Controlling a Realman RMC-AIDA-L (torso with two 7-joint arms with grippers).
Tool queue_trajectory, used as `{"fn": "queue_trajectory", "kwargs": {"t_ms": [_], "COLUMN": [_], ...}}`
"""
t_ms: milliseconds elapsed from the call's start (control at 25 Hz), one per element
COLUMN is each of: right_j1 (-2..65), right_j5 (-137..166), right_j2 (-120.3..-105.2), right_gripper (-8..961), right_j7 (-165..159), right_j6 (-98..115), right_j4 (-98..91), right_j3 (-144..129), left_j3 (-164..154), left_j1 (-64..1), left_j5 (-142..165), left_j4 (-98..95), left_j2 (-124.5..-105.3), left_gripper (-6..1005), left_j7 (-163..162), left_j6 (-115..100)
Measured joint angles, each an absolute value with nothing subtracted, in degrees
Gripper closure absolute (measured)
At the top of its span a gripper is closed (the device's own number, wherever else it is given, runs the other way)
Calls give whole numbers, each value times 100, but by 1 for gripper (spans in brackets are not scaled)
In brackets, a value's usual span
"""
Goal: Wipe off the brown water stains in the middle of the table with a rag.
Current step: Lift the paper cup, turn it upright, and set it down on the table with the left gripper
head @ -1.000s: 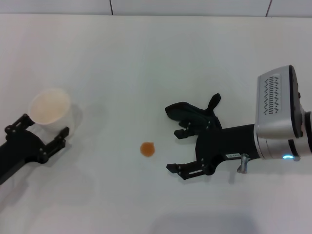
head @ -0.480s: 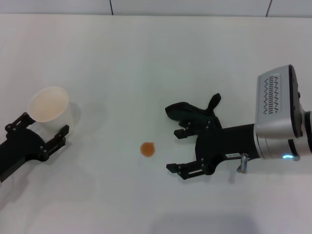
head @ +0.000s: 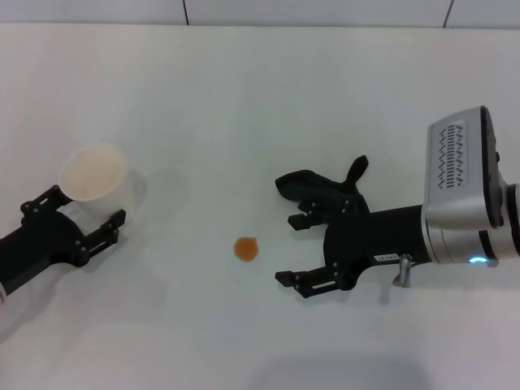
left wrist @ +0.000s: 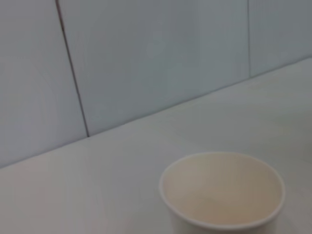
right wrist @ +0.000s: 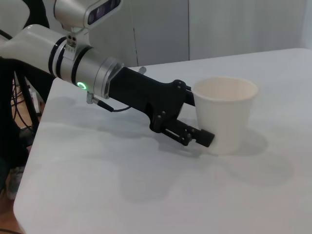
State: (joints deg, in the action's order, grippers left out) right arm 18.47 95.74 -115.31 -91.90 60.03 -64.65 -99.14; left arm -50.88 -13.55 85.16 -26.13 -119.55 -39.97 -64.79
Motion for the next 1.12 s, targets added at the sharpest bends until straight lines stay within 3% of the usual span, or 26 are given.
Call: {"fn": "queue_trajectory", "kwargs": {"t_ms": [1120], "right_j1": [1855], "right_j5": [9499], "right_j2": [-11531], "right_gripper": [119], "right_j7": [-9193], "right_j6": [5921], "right_j4": [-6433], "right_j3": [-9914], "left_j3": [-5397], "left_j1": [-1218], "left_j5": [8593], "left_j4": [-3024], "left_j2": [-11960], "left_gripper": [268], "left_j7": [-4238], "left_j6": [-6154]}}
